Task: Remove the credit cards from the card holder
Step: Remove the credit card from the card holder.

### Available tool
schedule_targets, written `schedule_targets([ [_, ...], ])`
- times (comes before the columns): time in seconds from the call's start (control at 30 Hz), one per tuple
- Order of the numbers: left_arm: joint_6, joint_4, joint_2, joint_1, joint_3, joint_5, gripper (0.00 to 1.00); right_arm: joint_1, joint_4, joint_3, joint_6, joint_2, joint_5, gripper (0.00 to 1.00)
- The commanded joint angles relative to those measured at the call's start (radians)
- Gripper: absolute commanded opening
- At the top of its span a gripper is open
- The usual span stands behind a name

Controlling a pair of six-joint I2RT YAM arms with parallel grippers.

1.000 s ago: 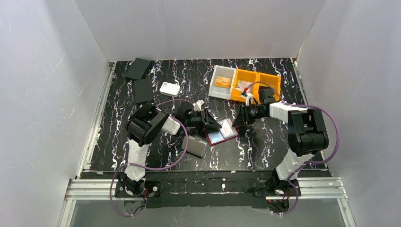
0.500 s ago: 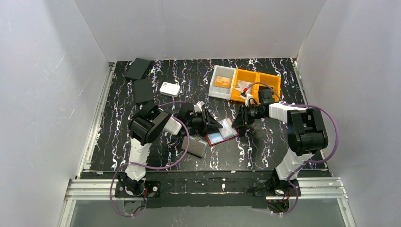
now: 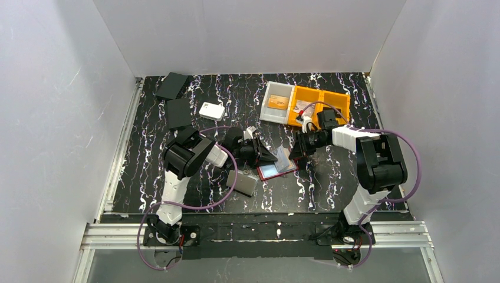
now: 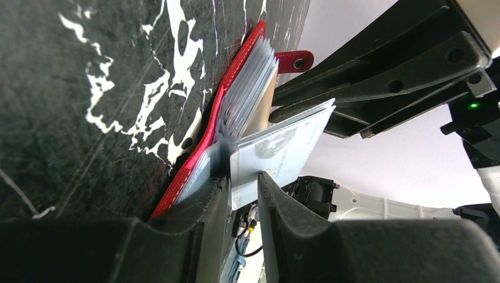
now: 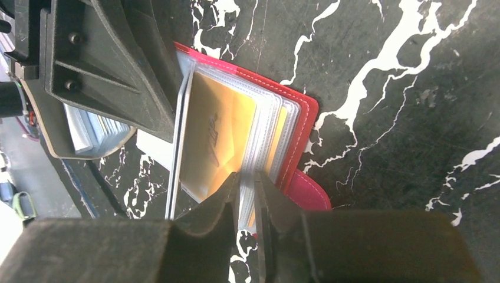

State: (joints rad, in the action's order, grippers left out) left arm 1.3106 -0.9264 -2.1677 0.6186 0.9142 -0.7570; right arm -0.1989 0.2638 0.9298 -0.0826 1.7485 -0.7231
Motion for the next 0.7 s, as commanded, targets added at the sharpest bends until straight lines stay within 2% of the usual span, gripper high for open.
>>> schedule_targets([
  [0.0, -0.048, 0.049, 0.009, 0.012, 0.028, 0.018, 0.24, -0.008, 0.056, 0.026, -0.083, -0.038, 0.148, 0.27],
  [0.17, -0.078, 0.072, 0.022, 0.005, 0.016, 0.005, 0.24, 0.060, 0.039, 0.004, -0.089, -0.120, 0.102, 0.37],
  [0.33, -0.101, 0.083, 0.028, -0.003, 0.005, -0.007, 0.23, 0.078, 0.010, -0.026, -0.082, -0.133, -0.143, 0.47],
  [0.53, -0.111, 0.087, 0.035, -0.005, 0.003, -0.016, 0.24, 0.079, -0.013, -0.026, -0.043, -0.064, -0.249, 0.48],
  [0.67, -0.112, 0.087, 0.036, -0.006, 0.005, -0.021, 0.24, 0.072, -0.027, -0.028, -0.018, -0.040, -0.227, 0.48],
])
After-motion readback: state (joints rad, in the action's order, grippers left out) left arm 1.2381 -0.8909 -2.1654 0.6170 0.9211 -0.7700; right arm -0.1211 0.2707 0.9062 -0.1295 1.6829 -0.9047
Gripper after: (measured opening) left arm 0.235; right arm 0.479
